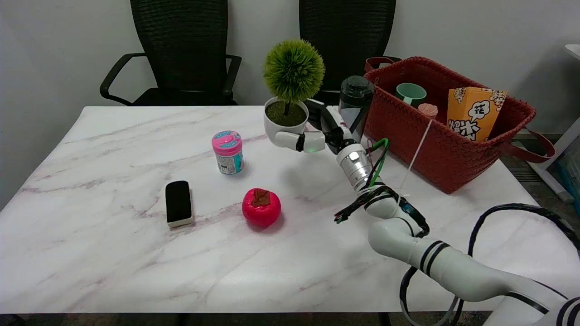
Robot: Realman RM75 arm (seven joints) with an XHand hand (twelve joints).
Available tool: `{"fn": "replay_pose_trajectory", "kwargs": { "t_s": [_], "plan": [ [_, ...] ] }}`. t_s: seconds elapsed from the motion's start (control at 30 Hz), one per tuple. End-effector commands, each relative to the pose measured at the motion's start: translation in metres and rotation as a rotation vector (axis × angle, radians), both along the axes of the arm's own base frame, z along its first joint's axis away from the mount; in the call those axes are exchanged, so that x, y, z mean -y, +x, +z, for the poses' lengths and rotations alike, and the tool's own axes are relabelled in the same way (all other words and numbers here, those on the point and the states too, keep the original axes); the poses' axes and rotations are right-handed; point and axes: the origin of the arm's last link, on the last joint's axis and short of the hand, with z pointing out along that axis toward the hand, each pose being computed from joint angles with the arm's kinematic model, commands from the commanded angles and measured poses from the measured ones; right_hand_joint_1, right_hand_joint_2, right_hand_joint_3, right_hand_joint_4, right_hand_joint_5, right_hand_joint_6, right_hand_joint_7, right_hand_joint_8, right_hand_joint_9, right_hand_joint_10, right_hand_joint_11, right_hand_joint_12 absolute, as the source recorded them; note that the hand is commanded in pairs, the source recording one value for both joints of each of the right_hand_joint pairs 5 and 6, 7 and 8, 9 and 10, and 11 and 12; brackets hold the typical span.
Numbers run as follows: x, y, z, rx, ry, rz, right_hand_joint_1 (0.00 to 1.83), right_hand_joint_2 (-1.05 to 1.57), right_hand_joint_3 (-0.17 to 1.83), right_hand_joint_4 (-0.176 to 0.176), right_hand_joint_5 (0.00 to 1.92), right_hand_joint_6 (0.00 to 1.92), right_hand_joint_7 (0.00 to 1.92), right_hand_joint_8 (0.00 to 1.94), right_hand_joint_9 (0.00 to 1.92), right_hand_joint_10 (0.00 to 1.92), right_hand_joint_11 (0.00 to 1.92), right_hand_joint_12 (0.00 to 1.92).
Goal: Place the potted plant into the brown storage basket.
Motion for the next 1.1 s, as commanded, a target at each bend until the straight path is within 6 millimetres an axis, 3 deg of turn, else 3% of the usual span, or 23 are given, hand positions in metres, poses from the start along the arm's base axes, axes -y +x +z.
{"fn": "replay_pose_trajectory", "kwargs": {
  "t_s": [0.03,0.3,0.53,0.8,0.9,1.1],
  "plan": [
    [-0.043,0.081,-0.008,0.033,0.187,0.160,1.24,0.54,0.89,0.000,0.87,0.87,1.00,1.00,0.61,0.61,0.39,0.39],
    [-0.068,0.119,-0.002,0.070,0.255,0.164,1.23,0.64,0.89,0.000,0.88,0.88,1.01,1.01,0.63,0.63,0.42,0.42],
    [-0.080,0.161,0.034,0.029,0.167,0.249,1.23,0.66,0.90,0.000,0.88,0.88,1.01,1.01,0.63,0.63,0.42,0.42],
    [-0.079,0.197,0.106,-0.034,-0.011,0.255,1.23,0.67,0.91,0.000,0.89,0.89,1.01,1.01,0.63,0.63,0.42,0.42],
    [-0.075,0.201,0.142,-0.033,-0.104,0.227,1.23,0.66,0.92,0.000,0.90,0.90,1.01,1.01,0.63,0.63,0.42,0.42],
    [-0.062,0.189,0.210,-0.019,-0.274,0.132,1.23,0.66,0.93,0.000,0.90,0.90,1.01,1.01,0.63,0.63,0.42,0.42]
  ]
}}
